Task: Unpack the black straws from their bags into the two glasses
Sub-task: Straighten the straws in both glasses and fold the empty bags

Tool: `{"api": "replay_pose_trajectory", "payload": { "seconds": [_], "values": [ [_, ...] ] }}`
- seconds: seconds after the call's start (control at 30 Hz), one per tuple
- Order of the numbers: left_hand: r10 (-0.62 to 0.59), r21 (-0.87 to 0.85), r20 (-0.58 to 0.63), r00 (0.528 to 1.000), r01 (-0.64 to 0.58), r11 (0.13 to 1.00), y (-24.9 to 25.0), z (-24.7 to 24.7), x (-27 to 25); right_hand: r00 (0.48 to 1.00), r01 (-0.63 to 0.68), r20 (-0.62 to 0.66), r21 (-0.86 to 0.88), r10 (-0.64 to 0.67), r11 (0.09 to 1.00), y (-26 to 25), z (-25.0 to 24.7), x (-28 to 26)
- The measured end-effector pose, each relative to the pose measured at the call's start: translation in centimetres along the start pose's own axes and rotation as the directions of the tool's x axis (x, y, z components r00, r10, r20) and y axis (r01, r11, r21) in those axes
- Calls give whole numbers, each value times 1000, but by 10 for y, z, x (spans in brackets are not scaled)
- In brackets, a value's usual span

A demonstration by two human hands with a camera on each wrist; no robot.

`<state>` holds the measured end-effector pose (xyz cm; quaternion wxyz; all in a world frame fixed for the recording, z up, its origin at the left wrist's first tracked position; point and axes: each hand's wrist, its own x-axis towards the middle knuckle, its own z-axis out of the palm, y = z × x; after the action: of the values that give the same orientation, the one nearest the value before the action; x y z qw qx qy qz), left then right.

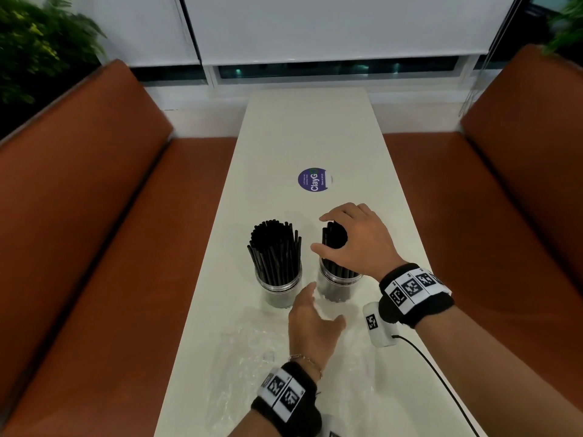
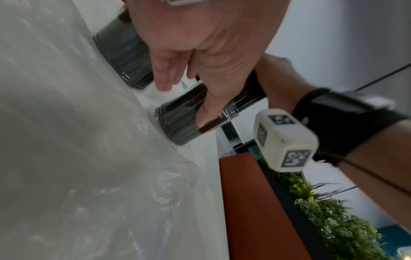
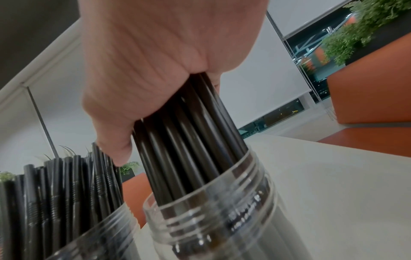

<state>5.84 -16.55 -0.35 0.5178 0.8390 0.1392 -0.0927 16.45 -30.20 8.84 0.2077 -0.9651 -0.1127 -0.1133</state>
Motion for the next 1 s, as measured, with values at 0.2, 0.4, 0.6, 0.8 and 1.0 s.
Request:
{"api": "replay_pose_trajectory", "payload": {
  "seconds": [0.2, 0.4, 0.6, 0.8, 1.0],
  "values": [
    [-5, -121, -239, 971, -25, 992, -13, -54, -6, 997, 27, -68, -1, -27, 1000, -14, -14, -1],
    [12, -92, -231, 973, -34, 995, -11, -87, 33, 989, 143, -47, 83, -139, 986, -71, -24, -13],
    [132, -248, -31, 991, -136, 959, 0, -91, 59, 991, 21, 126, 148, -40, 989, -123, 20, -13],
    [271, 23, -96, 958, -270, 963, -8, -92, 59, 996, -71, 48, 19, 70, 997, -134, 61, 3],
    [193, -154, 40, 980, -185, 971, -12, -95, 64, 980, -195, -39, -16, 195, 981, -131, 74, 13]
  ]
}}
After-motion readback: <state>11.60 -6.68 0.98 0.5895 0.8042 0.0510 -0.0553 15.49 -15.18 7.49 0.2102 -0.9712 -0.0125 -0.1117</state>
